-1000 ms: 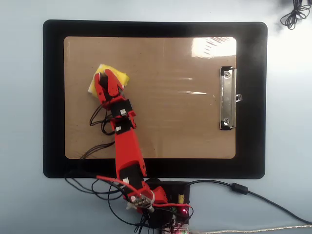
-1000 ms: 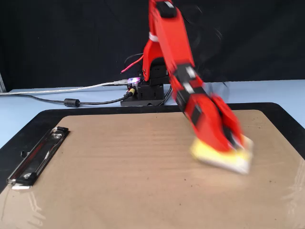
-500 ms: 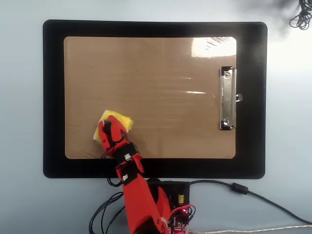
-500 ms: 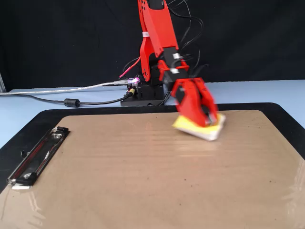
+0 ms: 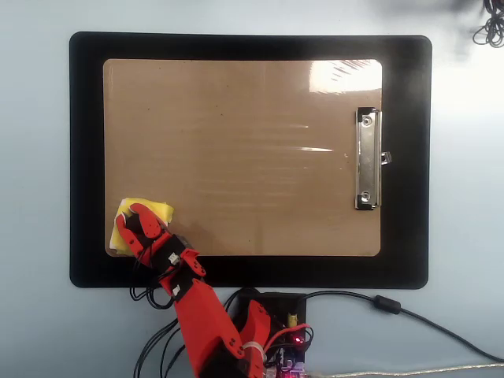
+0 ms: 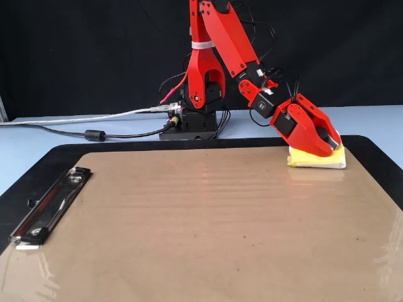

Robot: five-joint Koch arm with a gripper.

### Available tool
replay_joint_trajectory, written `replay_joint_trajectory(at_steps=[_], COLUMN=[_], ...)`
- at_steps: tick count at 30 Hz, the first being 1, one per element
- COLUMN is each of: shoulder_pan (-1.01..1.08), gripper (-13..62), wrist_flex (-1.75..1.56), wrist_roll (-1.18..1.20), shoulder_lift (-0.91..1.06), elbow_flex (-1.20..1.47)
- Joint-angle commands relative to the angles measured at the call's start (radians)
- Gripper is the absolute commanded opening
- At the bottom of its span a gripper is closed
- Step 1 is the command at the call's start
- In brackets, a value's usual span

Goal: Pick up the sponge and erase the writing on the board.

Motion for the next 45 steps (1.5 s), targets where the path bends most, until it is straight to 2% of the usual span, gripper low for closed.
replay_joint_trajectory(at_steps=[1, 2, 3, 5, 7, 17, 25, 33, 36, 37, 39, 41, 42, 45], shoulder_pan=[-0.003, -0.005, -0.006, -0.014, -0.020, -0.028, -0.028, -0.014, 0.193, 0.342, 0.512, 0.607, 0.680, 1.069], gripper=[-7.5, -4.3, 2.6, 21.4, 29.4, 33.6, 34.0, 33.7, 33.3, 32.7, 29.9, 29.1, 29.2, 29.4], wrist_flex=[-0.029, -0.031, -0.032, -0.037, -0.040, -0.044, -0.046, -0.048, -0.041, -0.018, 0.158, 0.509, 0.755, 1.482], wrist_roll=[-0.020, -0.021, -0.021, -0.018, -0.018, -0.029, -0.054, -0.176, -0.163, -0.147, -0.074, 0.084, 0.222, 0.698], shoulder_lift=[-0.018, -0.038, -0.049, -0.067, -0.078, -0.066, 0.026, 0.152, 0.184, 0.247, 0.368, 0.468, 0.512, 0.534], elbow_flex=[-0.023, -0.037, -0.044, -0.072, -0.084, -0.121, -0.130, -0.147, -0.144, -0.137, -0.061, -0.087, -0.161, -0.469])
